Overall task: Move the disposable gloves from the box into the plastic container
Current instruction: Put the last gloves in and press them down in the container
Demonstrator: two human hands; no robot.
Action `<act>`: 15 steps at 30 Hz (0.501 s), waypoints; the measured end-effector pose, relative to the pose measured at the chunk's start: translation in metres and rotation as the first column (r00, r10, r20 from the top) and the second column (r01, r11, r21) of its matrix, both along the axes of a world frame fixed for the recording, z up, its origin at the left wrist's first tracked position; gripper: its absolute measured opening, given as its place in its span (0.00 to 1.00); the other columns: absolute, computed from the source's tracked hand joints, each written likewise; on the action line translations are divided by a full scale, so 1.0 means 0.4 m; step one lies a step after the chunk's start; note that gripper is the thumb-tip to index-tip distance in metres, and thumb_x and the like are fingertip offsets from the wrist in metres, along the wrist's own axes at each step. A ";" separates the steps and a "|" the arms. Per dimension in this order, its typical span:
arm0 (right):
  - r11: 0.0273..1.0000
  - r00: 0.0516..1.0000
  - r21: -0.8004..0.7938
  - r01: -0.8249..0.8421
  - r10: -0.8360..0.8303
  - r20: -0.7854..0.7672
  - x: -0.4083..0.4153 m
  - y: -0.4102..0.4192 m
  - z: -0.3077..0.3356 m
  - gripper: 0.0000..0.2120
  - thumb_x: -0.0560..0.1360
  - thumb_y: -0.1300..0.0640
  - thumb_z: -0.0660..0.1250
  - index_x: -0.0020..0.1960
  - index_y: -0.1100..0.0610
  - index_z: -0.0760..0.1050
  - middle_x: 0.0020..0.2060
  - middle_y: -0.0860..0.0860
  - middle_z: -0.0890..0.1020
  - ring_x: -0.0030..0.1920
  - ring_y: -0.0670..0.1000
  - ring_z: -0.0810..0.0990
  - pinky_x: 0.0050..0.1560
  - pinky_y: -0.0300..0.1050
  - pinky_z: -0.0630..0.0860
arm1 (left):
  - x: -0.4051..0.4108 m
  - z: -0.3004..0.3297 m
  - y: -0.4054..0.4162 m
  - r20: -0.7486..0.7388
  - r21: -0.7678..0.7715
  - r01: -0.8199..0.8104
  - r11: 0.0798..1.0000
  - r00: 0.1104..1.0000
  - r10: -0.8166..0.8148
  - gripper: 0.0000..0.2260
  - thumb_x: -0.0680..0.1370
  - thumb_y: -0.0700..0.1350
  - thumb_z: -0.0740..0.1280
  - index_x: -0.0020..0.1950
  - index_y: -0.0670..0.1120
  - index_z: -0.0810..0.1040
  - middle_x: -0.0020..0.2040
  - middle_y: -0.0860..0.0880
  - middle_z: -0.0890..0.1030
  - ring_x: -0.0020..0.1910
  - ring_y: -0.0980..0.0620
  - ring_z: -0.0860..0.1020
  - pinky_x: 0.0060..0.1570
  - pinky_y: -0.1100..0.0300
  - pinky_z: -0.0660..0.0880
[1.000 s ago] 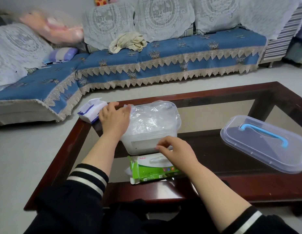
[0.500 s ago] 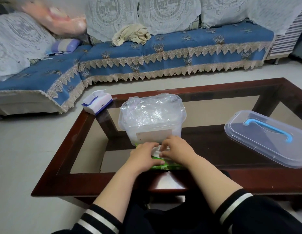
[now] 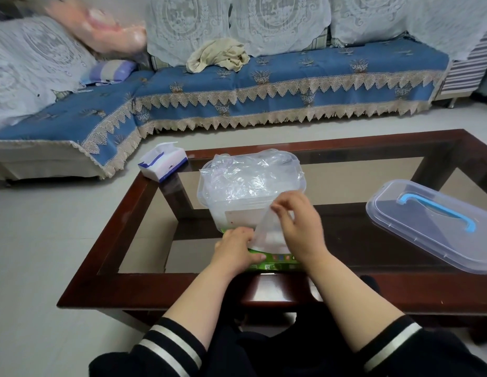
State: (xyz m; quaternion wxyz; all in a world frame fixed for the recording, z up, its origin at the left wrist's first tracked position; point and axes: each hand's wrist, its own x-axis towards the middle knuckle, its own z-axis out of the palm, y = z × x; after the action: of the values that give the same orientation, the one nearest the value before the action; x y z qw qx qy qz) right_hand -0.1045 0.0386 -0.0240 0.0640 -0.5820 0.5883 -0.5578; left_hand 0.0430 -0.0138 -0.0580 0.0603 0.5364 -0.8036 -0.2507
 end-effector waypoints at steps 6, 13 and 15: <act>0.988 0.974 -0.150 0.034 0.000 0.225 -0.043 0.023 0.011 0.02 0.75 0.61 0.67 0.45 0.57 0.78 0.47 0.44 0.73 0.47 0.41 0.75 0.45 0.44 0.76 | 0.017 0.066 0.005 -0.174 -0.328 -0.116 0.938 0.983 0.061 0.08 0.76 0.43 0.67 0.48 0.55 0.82 0.51 0.54 0.83 0.55 0.49 0.78 0.54 0.53 0.70; 0.989 0.973 -0.144 0.021 0.013 0.232 -0.065 0.015 0.004 0.02 0.75 0.60 0.67 0.44 0.57 0.78 0.47 0.45 0.73 0.48 0.43 0.75 0.45 0.42 0.75 | -0.012 0.220 -0.017 -0.759 0.374 -0.011 0.927 0.571 0.313 0.33 0.75 0.70 0.43 0.50 0.53 0.83 0.46 0.50 0.86 0.53 0.50 0.82 0.63 0.46 0.72; 0.991 0.976 -0.134 0.020 0.009 0.216 -0.066 0.014 0.002 0.03 0.75 0.60 0.67 0.45 0.59 0.79 0.47 0.44 0.73 0.47 0.42 0.75 0.44 0.44 0.76 | -0.010 0.244 -0.030 -0.744 0.412 0.034 0.910 0.589 0.315 0.39 0.67 0.77 0.41 0.58 0.58 0.79 0.51 0.45 0.85 0.59 0.45 0.79 0.68 0.43 0.66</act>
State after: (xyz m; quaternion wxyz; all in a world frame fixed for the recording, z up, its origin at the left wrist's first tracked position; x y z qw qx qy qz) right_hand -0.1311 0.0443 -0.0233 0.0864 -0.5194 0.5404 -0.6564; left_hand 0.0391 -0.0260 0.0397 0.3263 0.4313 -0.5795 -0.6097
